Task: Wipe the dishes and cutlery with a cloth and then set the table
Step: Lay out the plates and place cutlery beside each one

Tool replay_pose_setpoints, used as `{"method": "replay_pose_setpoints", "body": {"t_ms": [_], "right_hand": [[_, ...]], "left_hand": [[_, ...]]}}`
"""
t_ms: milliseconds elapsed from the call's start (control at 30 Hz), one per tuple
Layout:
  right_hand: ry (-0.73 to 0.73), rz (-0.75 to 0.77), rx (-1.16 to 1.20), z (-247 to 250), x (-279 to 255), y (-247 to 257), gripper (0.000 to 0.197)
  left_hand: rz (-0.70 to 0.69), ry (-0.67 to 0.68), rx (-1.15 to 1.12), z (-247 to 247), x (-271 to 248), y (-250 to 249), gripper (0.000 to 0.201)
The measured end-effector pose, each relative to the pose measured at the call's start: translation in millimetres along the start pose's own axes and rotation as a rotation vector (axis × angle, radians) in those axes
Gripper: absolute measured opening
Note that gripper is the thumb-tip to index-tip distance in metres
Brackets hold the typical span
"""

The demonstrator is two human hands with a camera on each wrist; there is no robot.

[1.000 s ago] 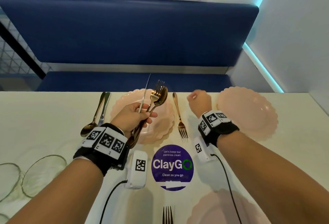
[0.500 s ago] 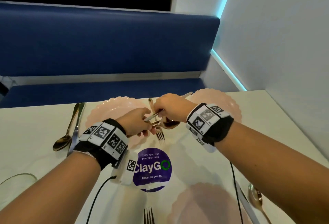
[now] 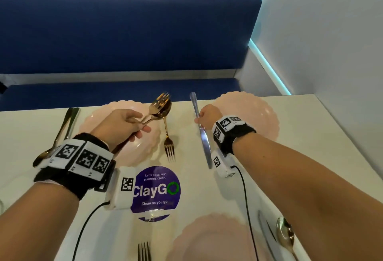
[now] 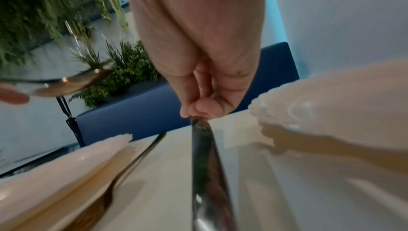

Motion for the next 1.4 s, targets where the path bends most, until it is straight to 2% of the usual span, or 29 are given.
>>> {"method": "replay_pose_setpoints", "body": {"t_ms": [200, 467, 600, 667, 833, 967, 1200, 1233, 1300, 1367, 1400], "right_hand": [[-0.033, -0.023, -0.071, -12, 18, -5, 0.027], [-0.085, -0.031, -0.107, -9, 18, -6, 0.038], [-0.085, -0.044, -0.106, -6, 18, -7, 0.023], [-0.084, -0.051, -0.098, -7, 18, -9, 0.023], [-0.076, -0.025, -0.135, -6, 15, -9, 0.045], [-0.08, -0.027, -0.124, -5, 16, -11, 0.038], [-0.082, -0.015, -0.135, -4, 13, -10, 0.041], [-0.114, -0.005, -0.116, 2, 12, -8, 0.038], [-0.277, 0.044, 0.026, 23, 10, 1, 0.027], [-0.477, 0.208, 0.234, 49, -2, 19, 0.017], [-0.505, 0.341, 0.285, 57, -12, 34, 0.014]], "left_hand": [[0.003, -0.031, -0.091, -8, -3, -1, 0.035], [-0.022, -0.024, -0.074, -10, 4, -6, 0.037], [-0.022, -0.02, -0.056, -10, 6, -7, 0.038], [-0.019, -0.016, -0.065, -11, 7, -8, 0.038], [-0.017, 0.0, -0.08, -13, 11, -8, 0.037], [-0.007, 0.01, -0.102, -17, 15, -5, 0.035], [0.029, 0.01, -0.143, -28, 18, 0, 0.028], [0.04, 0.017, -0.139, -30, 19, 1, 0.031], [0.057, 0.026, -0.122, -33, 22, 3, 0.039], [0.064, 0.013, -0.122, -35, 24, 4, 0.045], [0.063, 0.008, -0.138, -36, 24, 3, 0.047]]}}
Point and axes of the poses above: each hand's wrist, its own x-axis towards the middle knuckle, its own z-axis out of the back of the hand, y = z × x, the point moved 7 cm from there along x, towards the middle knuckle, and after that the axes turned 3 degrees about -y, right-handed, at the moved point
